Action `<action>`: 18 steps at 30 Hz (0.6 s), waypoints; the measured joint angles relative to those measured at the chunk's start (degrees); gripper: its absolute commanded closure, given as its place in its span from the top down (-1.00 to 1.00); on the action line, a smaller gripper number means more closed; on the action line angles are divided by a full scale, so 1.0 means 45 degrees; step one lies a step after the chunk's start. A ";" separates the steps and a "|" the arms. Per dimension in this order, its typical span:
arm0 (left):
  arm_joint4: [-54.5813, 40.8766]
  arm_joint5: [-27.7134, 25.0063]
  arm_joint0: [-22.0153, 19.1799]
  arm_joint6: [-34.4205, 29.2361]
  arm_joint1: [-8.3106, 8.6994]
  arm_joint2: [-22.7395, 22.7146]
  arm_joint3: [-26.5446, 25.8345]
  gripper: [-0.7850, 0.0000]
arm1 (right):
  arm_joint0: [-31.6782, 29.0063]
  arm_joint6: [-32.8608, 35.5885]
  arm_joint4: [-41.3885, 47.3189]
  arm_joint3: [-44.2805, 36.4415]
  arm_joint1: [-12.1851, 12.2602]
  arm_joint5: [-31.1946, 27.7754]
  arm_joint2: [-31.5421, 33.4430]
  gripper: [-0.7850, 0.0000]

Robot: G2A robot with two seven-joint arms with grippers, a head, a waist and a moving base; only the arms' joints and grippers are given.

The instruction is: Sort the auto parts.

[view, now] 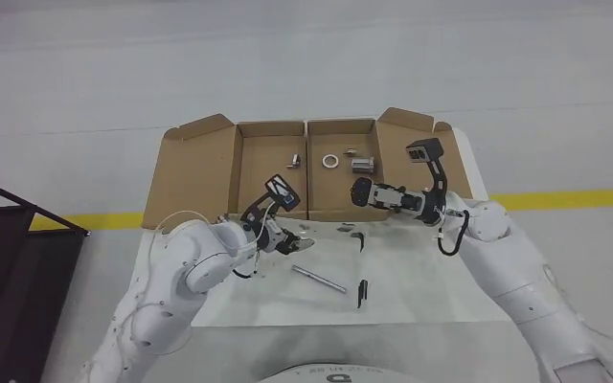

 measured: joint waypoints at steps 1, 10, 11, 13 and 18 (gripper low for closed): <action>0.0468 -0.0291 0.0021 -0.0189 0.0016 0.0232 -0.0053 1.00 | 0.0000 0.0000 0.0000 0.0000 0.0000 0.0000 0.0000 1.00; 0.2820 -0.1763 -0.1228 -0.0782 -0.0355 0.2794 0.0487 1.00 | 0.0000 0.0000 0.0000 0.0000 0.0000 0.0000 0.0000 1.00; 0.2797 -0.1837 -0.1533 -0.0980 -0.0455 0.3141 0.0673 1.00 | 0.0000 0.0000 0.0000 0.0000 0.0000 0.0000 0.0000 1.00; 0.2791 -0.2036 -0.2027 -0.1494 -0.0625 0.3751 0.1024 1.00 | 0.0000 0.0000 0.0000 0.0000 0.0000 0.0000 0.0000 1.00; 0.2038 -0.2362 -0.3446 -0.2914 -0.1221 0.5370 0.2209 1.00 | 0.0000 0.0000 0.0000 0.0000 0.0000 0.0000 0.0000 1.00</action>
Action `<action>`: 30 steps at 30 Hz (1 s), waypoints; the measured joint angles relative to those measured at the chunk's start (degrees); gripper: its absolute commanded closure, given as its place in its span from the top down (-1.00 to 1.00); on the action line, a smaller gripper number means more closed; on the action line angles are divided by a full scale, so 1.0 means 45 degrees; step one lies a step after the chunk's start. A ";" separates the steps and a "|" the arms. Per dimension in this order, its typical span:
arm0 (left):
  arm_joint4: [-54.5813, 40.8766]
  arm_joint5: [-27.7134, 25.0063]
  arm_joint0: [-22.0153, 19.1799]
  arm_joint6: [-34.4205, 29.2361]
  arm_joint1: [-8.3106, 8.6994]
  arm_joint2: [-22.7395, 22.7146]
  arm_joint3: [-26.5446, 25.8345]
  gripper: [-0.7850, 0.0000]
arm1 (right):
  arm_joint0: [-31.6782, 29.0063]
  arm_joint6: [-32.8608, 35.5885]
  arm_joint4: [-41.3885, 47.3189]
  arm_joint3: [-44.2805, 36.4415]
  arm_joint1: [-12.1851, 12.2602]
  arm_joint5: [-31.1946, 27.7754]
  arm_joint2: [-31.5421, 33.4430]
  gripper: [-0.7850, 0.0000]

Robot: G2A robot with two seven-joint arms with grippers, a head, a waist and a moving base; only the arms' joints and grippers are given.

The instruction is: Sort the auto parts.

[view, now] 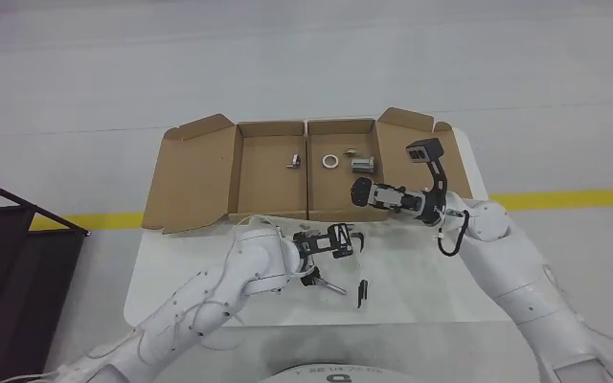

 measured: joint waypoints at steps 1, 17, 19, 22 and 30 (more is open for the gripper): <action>-0.0199 -0.0032 -0.0206 -0.0153 -0.0094 0.0195 0.0187 1.00 | 0.0000 0.0000 0.0000 0.0000 0.0000 0.0000 0.0000 1.00; -0.1674 -0.0794 -0.1719 -0.1290 -0.0887 0.1848 0.2042 0.76 | 0.0000 0.0000 0.0000 0.0000 0.0000 0.0000 0.0000 1.00; -0.1670 -0.0841 -0.1753 -0.1324 -0.0916 0.1946 0.2125 0.61 | 0.0000 0.0000 0.0000 0.0000 0.0000 0.0000 0.0000 1.00; -0.1642 -0.0867 -0.1789 -0.1340 -0.0953 0.2062 0.2265 0.48 | 0.0000 0.0000 0.0000 0.0000 0.0000 0.0000 0.0000 1.00; -0.1636 -0.0971 -0.1924 -0.1235 -0.1064 0.2319 0.2759 -0.09 | 0.0000 0.0000 0.0000 0.0000 0.0000 0.0000 0.0000 1.00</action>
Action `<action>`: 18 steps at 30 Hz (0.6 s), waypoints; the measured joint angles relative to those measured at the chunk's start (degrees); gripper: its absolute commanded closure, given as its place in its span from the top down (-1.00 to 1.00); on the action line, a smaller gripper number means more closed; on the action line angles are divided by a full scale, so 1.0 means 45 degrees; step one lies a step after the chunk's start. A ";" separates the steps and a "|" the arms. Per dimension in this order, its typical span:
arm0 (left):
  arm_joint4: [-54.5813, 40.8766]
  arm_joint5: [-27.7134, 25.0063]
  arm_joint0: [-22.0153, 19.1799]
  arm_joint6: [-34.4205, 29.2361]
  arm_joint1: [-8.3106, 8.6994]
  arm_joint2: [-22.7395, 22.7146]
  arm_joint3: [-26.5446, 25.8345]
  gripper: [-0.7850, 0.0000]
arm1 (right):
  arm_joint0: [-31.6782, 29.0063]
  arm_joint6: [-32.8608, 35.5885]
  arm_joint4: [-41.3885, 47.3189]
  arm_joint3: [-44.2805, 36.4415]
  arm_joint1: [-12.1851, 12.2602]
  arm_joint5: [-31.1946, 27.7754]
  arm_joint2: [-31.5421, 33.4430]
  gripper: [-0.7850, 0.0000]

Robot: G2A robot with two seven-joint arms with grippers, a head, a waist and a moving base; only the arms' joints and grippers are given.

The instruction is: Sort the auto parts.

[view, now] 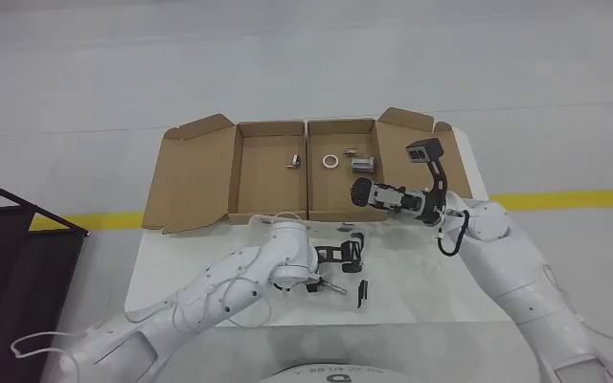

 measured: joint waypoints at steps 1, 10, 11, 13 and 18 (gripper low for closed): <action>-0.0004 -0.0002 -0.0026 0.0022 -0.0018 0.0028 0.0041 -0.19 | 0.0000 0.0000 0.0000 0.0000 0.0000 0.0000 0.0000 1.00; 0.0074 0.0116 -0.0140 0.0014 -0.0083 0.0122 0.0147 -1.00 | 0.0000 0.0000 0.0000 0.0000 0.0000 0.0000 0.0000 1.00; 0.0085 0.0127 -0.0146 0.0010 -0.0079 0.0107 0.0125 -1.00 | 0.0000 0.0000 0.0000 0.0000 0.0000 0.0000 0.0000 1.00; 0.0101 0.0130 -0.0147 -0.0008 -0.0064 0.0078 0.0074 -1.00 | 0.0000 0.0000 0.0000 0.0000 0.0000 0.0000 0.0000 1.00; 0.0235 0.0157 -0.0087 -0.0156 0.0024 -0.0045 -0.0168 -1.00 | 0.0000 0.0000 0.0000 0.0000 0.0000 0.0000 0.0000 1.00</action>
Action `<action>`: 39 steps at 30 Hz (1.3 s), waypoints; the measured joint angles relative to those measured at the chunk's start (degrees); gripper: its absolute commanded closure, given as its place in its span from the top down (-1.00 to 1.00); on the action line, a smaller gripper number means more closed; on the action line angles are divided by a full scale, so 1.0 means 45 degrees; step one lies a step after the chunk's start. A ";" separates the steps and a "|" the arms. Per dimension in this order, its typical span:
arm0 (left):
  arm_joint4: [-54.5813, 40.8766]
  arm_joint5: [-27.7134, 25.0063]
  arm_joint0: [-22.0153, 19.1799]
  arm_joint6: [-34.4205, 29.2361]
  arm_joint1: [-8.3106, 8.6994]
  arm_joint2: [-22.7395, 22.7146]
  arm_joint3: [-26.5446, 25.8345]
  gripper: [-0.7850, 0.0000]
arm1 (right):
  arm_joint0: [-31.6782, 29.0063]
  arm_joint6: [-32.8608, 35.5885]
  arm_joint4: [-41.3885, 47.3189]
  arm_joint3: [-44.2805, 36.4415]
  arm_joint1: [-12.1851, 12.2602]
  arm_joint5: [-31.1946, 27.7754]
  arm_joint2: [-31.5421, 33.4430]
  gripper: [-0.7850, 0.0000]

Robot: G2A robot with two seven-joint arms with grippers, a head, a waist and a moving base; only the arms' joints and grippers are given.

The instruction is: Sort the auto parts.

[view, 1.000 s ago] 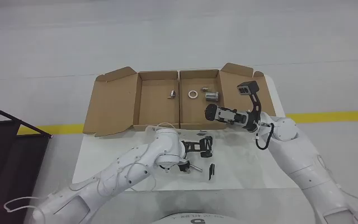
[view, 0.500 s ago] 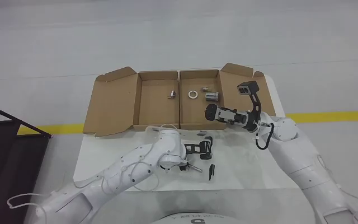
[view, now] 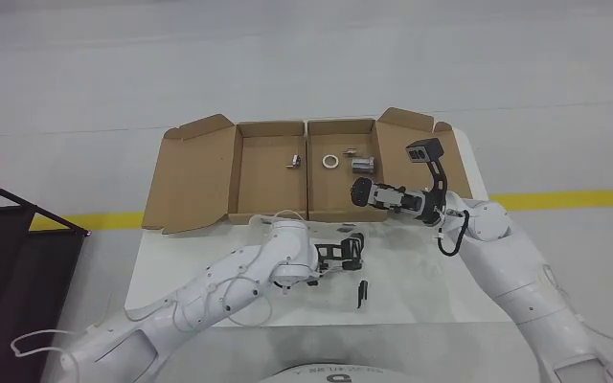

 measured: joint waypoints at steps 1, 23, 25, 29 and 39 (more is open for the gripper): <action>0.0049 0.0015 0.0023 -0.0015 0.0025 -0.0036 -0.0067 -1.00 | 0.0000 0.0000 0.0000 0.0000 0.0000 0.0000 0.0000 1.00; -0.2662 -0.1236 0.4633 0.1535 0.2616 -0.6814 -0.4971 -1.00 | 0.0000 0.0000 0.0000 0.0000 0.0000 0.0000 0.0000 1.00; -0.3143 -0.1371 0.5023 0.1922 0.2777 -0.7650 -0.4991 -1.00 | 0.0000 0.0000 0.0000 0.0000 0.0000 0.0000 0.0000 1.00; -0.5350 -0.2245 0.5666 0.2710 0.3075 -0.9238 -0.4667 -1.00 | 0.0000 0.0000 0.0000 0.0000 0.0000 0.0000 0.0000 1.00; -1.2146 -0.3498 0.4487 0.3440 0.3882 -0.8655 -0.2698 -1.00 | 0.0000 0.0000 0.0000 0.0000 0.0000 0.0000 0.0000 1.00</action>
